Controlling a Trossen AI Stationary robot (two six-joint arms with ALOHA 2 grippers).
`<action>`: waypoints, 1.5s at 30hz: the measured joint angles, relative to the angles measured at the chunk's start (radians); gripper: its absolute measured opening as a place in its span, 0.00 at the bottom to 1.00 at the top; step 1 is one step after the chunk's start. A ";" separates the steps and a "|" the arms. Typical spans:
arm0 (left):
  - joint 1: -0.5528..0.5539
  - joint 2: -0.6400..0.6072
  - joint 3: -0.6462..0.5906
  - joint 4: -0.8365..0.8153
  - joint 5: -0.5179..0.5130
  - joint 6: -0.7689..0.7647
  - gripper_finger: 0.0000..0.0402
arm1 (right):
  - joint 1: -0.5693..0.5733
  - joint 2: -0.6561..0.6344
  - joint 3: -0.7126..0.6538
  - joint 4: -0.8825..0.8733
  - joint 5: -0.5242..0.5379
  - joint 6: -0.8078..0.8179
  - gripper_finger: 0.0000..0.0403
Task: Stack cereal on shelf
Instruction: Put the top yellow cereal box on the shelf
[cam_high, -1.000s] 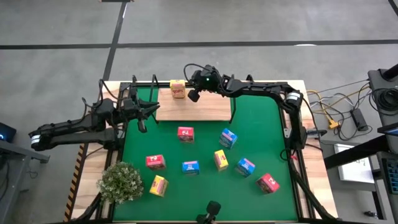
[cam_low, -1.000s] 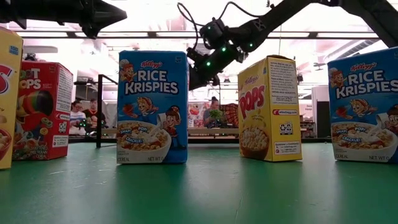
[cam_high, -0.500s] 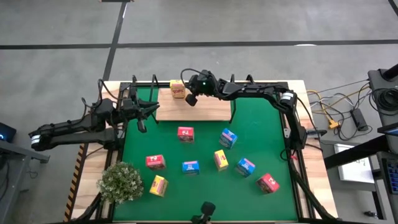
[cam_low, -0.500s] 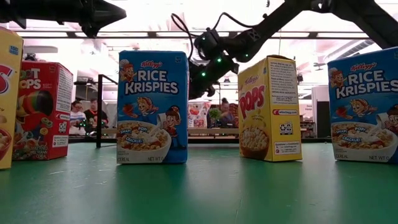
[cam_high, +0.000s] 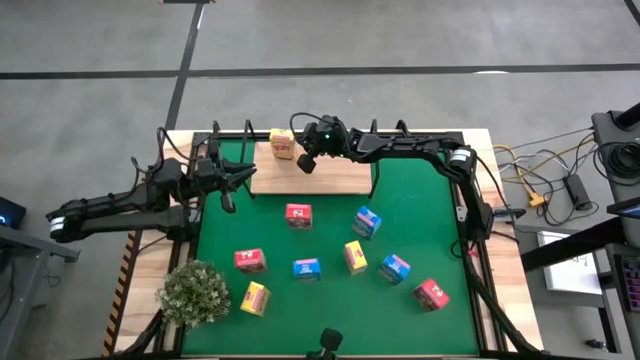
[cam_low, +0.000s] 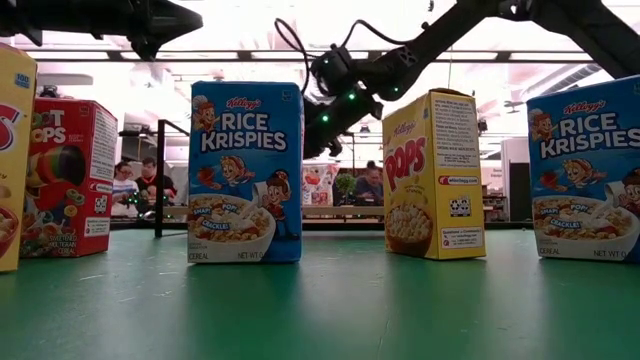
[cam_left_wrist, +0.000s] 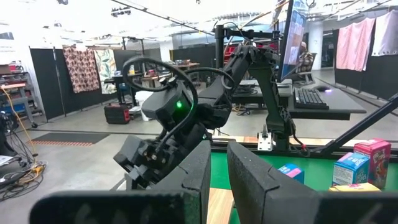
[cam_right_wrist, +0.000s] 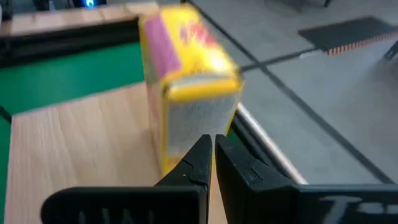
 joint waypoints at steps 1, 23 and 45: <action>0.000 0.000 0.000 0.000 0.000 0.000 0.09 | 0.003 0.000 0.000 0.000 0.000 0.000 0.03; 0.000 0.000 0.000 0.006 0.000 0.000 0.09 | 0.004 0.000 -0.002 0.122 0.001 -0.052 0.03; 0.000 0.002 0.000 0.004 0.000 0.000 0.09 | 0.004 0.086 0.048 0.200 0.001 -0.054 0.03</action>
